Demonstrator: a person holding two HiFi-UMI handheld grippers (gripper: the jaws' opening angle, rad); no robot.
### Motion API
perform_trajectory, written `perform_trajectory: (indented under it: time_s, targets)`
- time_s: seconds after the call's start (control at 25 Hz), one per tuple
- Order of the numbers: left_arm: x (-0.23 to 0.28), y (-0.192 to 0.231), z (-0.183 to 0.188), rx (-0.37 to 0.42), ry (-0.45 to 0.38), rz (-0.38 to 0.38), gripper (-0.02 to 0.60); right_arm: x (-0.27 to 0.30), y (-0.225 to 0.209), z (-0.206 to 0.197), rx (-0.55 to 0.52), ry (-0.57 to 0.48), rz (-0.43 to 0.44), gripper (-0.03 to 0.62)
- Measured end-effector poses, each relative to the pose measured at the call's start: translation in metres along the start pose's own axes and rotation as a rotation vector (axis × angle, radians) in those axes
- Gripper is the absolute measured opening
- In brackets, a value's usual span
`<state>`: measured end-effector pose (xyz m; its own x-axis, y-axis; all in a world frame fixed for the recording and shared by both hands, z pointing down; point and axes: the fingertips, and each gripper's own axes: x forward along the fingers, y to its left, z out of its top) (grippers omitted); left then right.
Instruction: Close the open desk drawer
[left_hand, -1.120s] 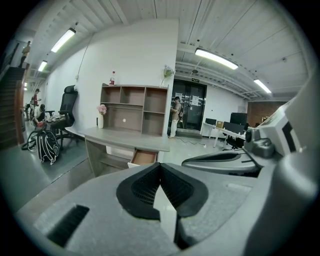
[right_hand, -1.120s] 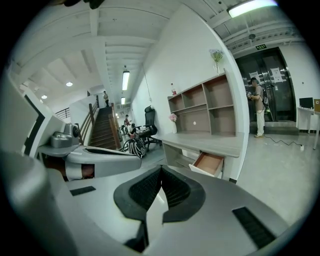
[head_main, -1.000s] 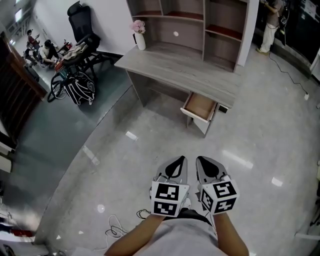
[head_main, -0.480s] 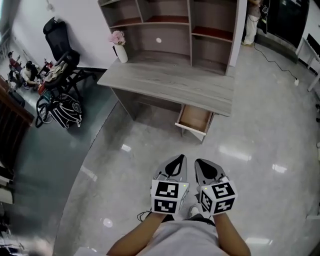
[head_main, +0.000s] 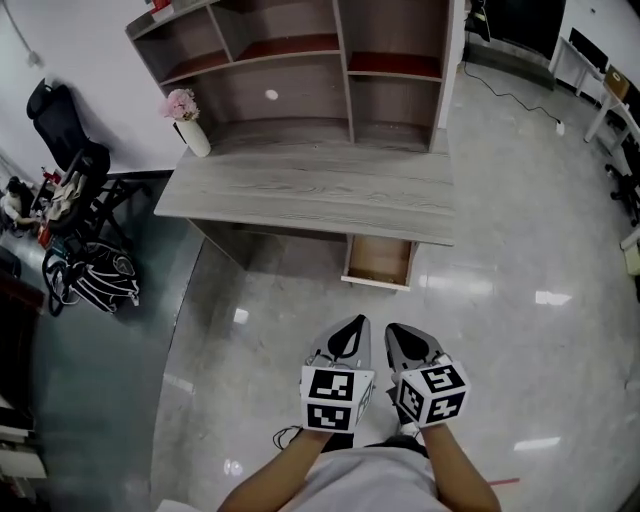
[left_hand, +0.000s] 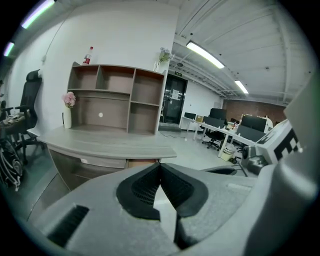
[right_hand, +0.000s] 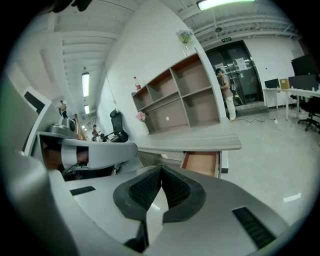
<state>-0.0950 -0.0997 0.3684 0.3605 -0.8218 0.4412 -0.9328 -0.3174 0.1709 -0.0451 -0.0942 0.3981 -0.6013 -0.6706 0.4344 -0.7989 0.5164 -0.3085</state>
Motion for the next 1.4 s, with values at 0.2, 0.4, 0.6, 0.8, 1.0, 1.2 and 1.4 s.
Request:
perform_trajectory:
  time_s: [0.2,0.4,0.6,0.8,1.0,1.2,1.4]
  targets:
    - [0.026,0.028,0.001,0.031,0.039,-0.088,0.002,0.04,-0.015,-0.003,0.183,-0.061,-0.058,0.0]
    - [0.052,0.052,-0.01,0.059,0.086,-0.154,0.002,0.08,-0.04,-0.035,0.429,-0.115,-0.093,0.002]
    - [0.09,0.059,-0.027,0.06,0.107,-0.186,0.002,0.106,-0.074,-0.064,0.604,-0.168,-0.116,0.002]
    - [0.124,0.059,-0.053,0.041,0.131,-0.174,0.002,0.133,-0.105,-0.097,0.757,-0.219,-0.081,0.05]
    - [0.132,0.055,-0.073,0.028,0.136,-0.128,0.002,0.16,-0.131,-0.133,0.923,-0.289,0.001,0.157]
    - [0.133,0.048,-0.085,0.036,0.126,-0.116,0.002,0.181,-0.134,-0.134,0.994,-0.375,0.145,0.208]
    - [0.142,0.056,-0.099,0.018,0.124,-0.119,0.002,0.2,-0.139,-0.125,0.949,-0.429,0.221,0.21]
